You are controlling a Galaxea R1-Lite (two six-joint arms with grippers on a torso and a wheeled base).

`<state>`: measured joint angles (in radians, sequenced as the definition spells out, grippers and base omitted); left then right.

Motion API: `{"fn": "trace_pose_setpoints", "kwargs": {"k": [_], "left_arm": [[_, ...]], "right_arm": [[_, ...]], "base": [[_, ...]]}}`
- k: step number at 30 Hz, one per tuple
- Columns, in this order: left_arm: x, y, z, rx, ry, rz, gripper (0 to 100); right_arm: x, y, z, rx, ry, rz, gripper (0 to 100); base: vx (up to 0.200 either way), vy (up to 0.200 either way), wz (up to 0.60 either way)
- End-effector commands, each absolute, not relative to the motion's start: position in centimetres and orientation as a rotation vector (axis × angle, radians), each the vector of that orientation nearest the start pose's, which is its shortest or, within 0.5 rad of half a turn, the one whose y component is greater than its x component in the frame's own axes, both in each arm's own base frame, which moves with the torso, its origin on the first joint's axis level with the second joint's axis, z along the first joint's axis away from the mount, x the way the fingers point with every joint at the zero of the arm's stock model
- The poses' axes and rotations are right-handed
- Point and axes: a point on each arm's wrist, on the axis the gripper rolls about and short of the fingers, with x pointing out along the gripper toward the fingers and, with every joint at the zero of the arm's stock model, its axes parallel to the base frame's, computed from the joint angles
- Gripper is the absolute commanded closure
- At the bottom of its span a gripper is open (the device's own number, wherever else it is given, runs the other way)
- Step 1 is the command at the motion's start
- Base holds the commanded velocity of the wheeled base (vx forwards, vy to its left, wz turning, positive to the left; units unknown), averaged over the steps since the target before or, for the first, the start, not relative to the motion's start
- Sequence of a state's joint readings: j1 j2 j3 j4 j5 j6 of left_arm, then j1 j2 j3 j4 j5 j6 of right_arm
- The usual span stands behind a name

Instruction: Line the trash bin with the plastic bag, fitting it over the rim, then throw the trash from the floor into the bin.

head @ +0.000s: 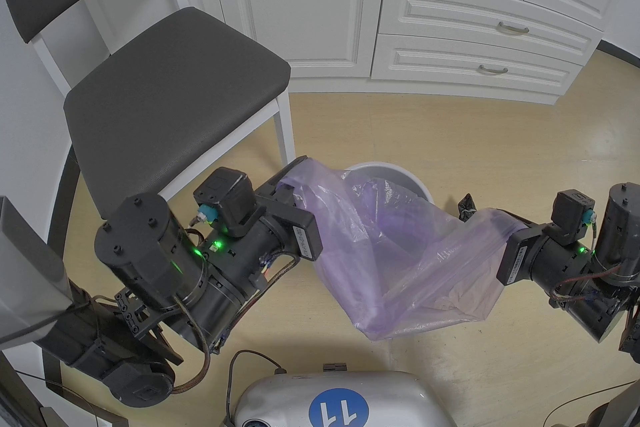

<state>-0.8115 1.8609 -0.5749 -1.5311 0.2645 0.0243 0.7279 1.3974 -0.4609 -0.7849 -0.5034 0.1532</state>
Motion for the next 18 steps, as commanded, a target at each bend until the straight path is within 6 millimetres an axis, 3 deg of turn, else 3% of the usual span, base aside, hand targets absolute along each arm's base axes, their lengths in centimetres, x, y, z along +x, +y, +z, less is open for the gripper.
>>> {"fn": "trace_pose_setpoints", "kwargs": {"k": [1,8,18], "left_arm": [[22.0,-22.0,16.7,-0.121,-0.225,-0.531,100],[22.8,-22.3,16.6,-0.151,-0.223,-0.524,100],[24.2,-24.5,15.8,-0.259,-0.2,-0.55,100]], "right_arm": [[17.5,13.8,18.2,0.088,0.159,0.2,100],[18.5,14.6,17.4,0.119,0.194,0.189,100],[20.2,16.3,16.9,0.237,0.224,0.193,100]], "base": [[0.0,0.0,0.0],[0.0,0.0,0.0],[0.0,0.0,0.0]]}}
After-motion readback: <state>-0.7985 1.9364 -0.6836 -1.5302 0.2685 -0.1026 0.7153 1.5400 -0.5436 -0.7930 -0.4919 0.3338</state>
